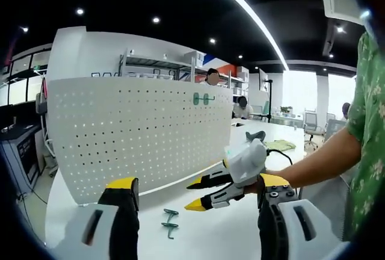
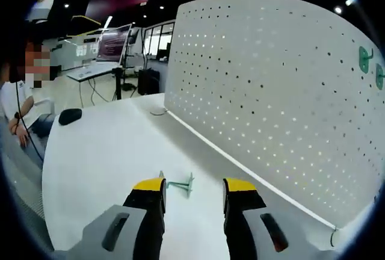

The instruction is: Insert the hook assembly into the mounting plate slot until the hook locks in place.

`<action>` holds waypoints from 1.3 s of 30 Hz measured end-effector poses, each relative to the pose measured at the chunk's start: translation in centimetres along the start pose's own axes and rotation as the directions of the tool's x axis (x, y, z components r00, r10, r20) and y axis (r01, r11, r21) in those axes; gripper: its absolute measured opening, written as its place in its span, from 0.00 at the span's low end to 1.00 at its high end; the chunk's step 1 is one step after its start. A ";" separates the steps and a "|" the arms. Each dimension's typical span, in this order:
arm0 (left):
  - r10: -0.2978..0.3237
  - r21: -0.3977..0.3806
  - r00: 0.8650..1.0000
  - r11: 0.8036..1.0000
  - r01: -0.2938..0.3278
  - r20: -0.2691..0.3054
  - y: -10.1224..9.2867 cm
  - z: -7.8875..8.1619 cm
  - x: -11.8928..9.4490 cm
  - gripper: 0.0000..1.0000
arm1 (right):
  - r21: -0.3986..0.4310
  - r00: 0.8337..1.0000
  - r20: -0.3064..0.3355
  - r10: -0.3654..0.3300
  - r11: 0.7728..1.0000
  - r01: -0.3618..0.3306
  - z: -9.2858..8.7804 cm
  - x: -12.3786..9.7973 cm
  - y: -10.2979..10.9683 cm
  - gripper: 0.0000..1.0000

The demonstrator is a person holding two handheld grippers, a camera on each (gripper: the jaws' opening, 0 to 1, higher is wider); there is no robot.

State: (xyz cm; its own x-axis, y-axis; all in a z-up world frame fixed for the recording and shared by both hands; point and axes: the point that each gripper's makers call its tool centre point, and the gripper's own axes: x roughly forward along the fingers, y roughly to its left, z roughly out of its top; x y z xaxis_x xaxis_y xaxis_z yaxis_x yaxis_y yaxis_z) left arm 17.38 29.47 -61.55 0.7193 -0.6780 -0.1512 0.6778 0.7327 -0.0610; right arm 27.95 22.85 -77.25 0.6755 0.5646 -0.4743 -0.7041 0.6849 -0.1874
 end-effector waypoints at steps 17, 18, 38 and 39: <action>0.003 -0.007 1.000 1.000 -0.003 -0.015 0.7 -0.3 0.7 0.81 | 0.032 0.997 -0.067 0.034 0.999 -0.032 -2.6 3.1 0.8 0.22; 0.003 -0.008 1.000 1.000 -0.003 -0.015 0.7 -0.4 0.7 0.81 | 0.033 0.997 -0.070 0.035 0.999 -0.033 -2.8 3.2 0.8 0.21; -0.003 -0.025 0.999 1.000 0.002 -0.038 1.4 -1.1 1.9 0.80 | 0.039 0.996 -0.084 0.041 0.999 -0.038 -4.3 4.9 0.9 0.10; -0.003 -0.025 0.999 1.000 0.002 -0.038 1.4 -1.2 2.0 0.80 | 0.040 0.996 -0.084 0.043 0.998 -0.040 -4.4 4.9 1.0 0.09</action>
State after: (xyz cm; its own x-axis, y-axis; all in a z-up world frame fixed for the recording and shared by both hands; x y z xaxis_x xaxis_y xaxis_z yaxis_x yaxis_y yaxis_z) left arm 19.58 29.24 -63.07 0.7108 -0.6777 -0.1882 0.6754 0.7324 -0.0863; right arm 29.63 24.32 -83.54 0.6236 0.5532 -0.5524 -0.7212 0.6797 -0.1335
